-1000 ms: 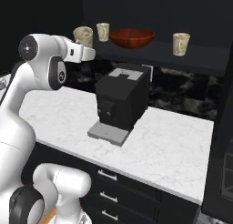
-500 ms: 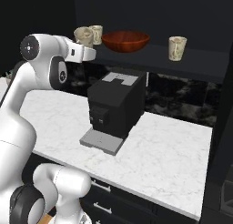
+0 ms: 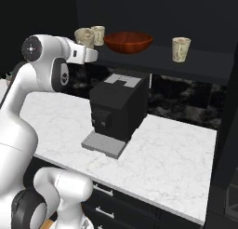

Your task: Gather all objects into one cabinet and sort the glasses and bowls to opposite sides.

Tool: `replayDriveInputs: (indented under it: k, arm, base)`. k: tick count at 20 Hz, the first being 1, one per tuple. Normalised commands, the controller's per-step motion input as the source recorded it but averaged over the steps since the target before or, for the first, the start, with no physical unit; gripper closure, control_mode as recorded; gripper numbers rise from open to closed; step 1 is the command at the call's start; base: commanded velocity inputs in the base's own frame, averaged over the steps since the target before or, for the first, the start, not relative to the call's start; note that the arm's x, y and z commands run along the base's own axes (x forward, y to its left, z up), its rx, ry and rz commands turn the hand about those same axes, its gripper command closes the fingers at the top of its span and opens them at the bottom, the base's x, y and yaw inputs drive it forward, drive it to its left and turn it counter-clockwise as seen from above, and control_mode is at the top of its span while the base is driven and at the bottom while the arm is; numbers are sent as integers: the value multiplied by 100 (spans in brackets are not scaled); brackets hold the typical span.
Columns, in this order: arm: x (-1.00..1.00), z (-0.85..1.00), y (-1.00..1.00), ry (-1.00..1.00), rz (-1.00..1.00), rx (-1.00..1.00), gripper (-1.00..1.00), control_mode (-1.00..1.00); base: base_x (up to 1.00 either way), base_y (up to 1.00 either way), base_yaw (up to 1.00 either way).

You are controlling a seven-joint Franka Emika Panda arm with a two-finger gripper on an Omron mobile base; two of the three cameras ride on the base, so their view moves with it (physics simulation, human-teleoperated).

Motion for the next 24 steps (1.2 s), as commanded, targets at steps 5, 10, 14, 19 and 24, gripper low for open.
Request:
replayDriveInputs:
  k: [5,10,14,19,24]
  arm:
    - [0,0,6,10,12,0,100,-100]
    - [0,0,16,11,11,0,100,-100]
    - [1,0,23,7,4,-1,100,-100]
    - [16,0,25,3,0,-1,100,-100]
    - [28,0,24,0,0,0,100,-100]
  base:
    - [0,0,0]
    - [0,0,0]
    - [0,0,0]
    - [0,0,0]
    - [0,0,0]
